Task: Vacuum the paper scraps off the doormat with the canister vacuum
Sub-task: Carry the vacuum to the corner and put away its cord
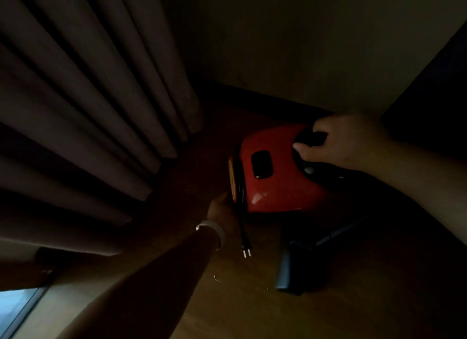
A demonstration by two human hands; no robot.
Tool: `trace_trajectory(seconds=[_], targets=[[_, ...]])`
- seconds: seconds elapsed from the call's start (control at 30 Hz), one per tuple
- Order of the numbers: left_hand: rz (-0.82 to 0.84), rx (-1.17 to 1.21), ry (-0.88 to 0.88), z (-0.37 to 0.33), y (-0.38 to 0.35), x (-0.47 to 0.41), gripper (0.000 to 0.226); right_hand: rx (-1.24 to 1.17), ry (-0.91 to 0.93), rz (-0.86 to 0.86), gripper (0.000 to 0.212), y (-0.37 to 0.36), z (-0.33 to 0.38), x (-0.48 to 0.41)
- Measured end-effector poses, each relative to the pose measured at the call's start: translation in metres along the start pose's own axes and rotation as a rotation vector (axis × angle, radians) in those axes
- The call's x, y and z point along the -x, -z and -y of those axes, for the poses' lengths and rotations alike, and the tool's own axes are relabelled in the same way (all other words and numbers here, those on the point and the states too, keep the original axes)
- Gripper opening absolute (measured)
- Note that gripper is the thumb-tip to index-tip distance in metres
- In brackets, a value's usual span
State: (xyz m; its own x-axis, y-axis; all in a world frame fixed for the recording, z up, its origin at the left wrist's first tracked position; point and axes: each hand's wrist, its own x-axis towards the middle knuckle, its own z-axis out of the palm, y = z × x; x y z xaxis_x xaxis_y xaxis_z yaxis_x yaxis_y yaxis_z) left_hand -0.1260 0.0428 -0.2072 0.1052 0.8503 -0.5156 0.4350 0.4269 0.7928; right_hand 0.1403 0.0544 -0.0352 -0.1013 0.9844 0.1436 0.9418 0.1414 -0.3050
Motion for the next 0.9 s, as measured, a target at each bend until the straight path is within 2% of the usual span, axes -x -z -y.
trace_trajectory(seconds=[0.13,0.2,0.3,0.4,0.5,0.57,0.63,0.73,0.8,0.9], targets=[[0.034,0.057,0.033,0.011,-0.013,0.022,0.018,0.04,0.021,0.002,0.059,-0.004,-0.002,-0.01],[0.033,0.056,-0.002,0.014,-0.02,0.033,0.023,0.06,0.065,-0.033,0.064,-0.009,-0.002,-0.017],[0.052,0.027,0.006,0.013,-0.031,0.039,0.019,0.03,0.038,-0.025,0.064,-0.011,-0.002,-0.028],[-0.008,0.014,0.062,0.001,-0.031,0.044,0.027,0.02,0.061,-0.04,0.061,-0.014,-0.003,-0.036],[-0.088,0.144,0.055,-0.002,-0.026,0.041,0.02,0.057,0.115,-0.045,0.073,-0.02,-0.005,-0.04],[-0.107,0.09,0.044,-0.004,-0.019,0.039,0.012,0.104,0.138,-0.052,0.075,-0.022,-0.008,-0.041],[-0.159,0.082,0.009,-0.008,-0.013,0.034,0.01,0.103,0.163,-0.057,0.074,-0.023,-0.009,-0.042],[-0.222,0.196,-0.007,-0.015,-0.012,0.027,0.017,0.129,0.262,-0.094,0.07,-0.028,-0.006,-0.04],[-0.176,0.292,0.042,-0.021,-0.017,0.026,0.011,0.155,0.318,-0.103,0.061,-0.033,-0.003,-0.034],[-0.09,0.352,0.093,-0.019,-0.026,0.023,0.013,0.18,0.297,-0.016,0.053,-0.032,0.001,-0.033]])
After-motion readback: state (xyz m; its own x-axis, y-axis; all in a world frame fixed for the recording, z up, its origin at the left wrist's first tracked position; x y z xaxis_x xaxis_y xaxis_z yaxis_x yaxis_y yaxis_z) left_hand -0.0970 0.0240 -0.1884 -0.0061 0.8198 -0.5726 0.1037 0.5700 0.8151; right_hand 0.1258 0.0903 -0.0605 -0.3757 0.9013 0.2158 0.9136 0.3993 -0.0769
